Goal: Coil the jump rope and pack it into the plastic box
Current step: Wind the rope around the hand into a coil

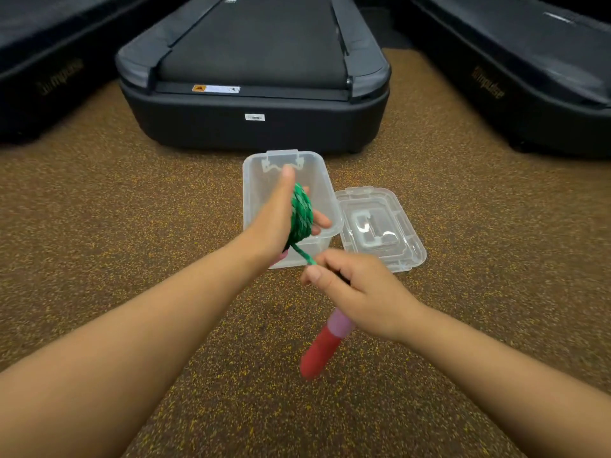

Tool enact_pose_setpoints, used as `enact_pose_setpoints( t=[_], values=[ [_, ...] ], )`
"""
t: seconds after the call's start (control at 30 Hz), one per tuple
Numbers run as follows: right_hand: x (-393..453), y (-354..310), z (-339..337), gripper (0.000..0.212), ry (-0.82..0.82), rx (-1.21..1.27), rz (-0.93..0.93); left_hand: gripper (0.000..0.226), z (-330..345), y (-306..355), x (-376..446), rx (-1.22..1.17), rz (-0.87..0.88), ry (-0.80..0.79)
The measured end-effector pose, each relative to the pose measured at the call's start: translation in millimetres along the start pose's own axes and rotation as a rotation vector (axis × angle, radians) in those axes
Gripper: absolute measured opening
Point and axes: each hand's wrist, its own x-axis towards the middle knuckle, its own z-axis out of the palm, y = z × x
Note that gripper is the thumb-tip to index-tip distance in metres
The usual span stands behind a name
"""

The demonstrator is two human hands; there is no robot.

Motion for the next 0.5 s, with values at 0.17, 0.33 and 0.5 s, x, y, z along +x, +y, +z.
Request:
enact_pose_setpoints(
  t=[0.17,0.33,0.5],
  values=[
    [11,-7,-20,0.022,0.093,0.427,0.103,0.084,-6,-4,-15,0.581,0.150,-0.225],
    [13,4,-29,0.024,0.124,0.478,0.114,0.085,-3,9,-21,0.597,0.116,-0.365],
    [11,15,-32,0.010,0.201,0.481,0.123,0.081,0,13,-21,0.549,0.040,-0.403]
  ],
)
